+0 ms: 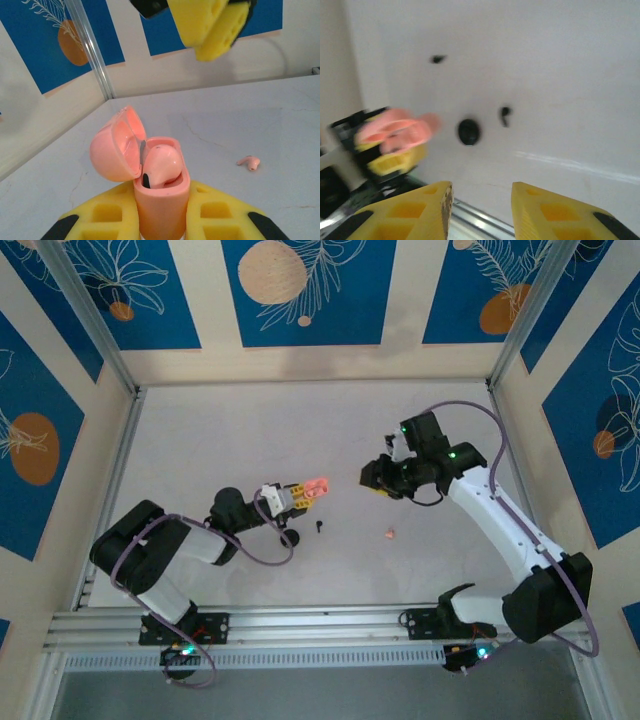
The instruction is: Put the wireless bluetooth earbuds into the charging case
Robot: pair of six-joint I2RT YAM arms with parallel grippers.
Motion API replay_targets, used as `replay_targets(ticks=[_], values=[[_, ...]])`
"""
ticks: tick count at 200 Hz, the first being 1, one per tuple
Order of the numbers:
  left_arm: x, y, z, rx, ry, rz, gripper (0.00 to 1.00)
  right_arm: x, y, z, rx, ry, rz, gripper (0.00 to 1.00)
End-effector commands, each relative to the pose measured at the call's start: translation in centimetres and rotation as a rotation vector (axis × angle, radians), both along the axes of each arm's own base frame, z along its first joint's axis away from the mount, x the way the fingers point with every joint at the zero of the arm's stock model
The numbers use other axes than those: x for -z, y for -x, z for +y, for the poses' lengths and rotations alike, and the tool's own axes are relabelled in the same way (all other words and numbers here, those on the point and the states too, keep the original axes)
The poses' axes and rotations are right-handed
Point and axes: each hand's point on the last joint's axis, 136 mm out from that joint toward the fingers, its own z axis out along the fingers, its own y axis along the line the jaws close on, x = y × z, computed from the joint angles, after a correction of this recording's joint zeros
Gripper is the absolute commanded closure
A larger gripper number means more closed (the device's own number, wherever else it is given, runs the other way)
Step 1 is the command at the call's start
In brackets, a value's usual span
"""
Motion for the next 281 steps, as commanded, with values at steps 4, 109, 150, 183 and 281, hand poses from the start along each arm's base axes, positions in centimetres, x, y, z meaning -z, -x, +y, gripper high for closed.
replay_targets(ticks=[4, 109, 150, 183, 281], values=[[-0.2, 0.7, -0.2, 0.016, 0.002, -0.043, 0.86, 5.3, 3.0, -4.0, 0.054, 0.151, 0.218, 0.62], [0.3, 1.0, 0.0, 0.012, -0.008, -0.035, 0.86, 14.2, 1.3, -6.2, 0.089, 0.283, 0.401, 0.56], [0.2, 0.8, 0.1, -0.001, -0.008, -0.041, 0.86, 16.3, 1.1, -7.0, 0.067, 0.353, 0.434, 0.56], [0.4, 0.7, 0.0, -0.002, -0.009, -0.034, 0.86, 17.2, 0.5, -6.2, 0.050, 0.324, 0.439, 0.56], [0.5, 0.6, 0.0, -0.006, -0.011, -0.027, 0.86, 17.2, -0.3, -3.3, -0.063, 0.305, 0.384, 0.66]])
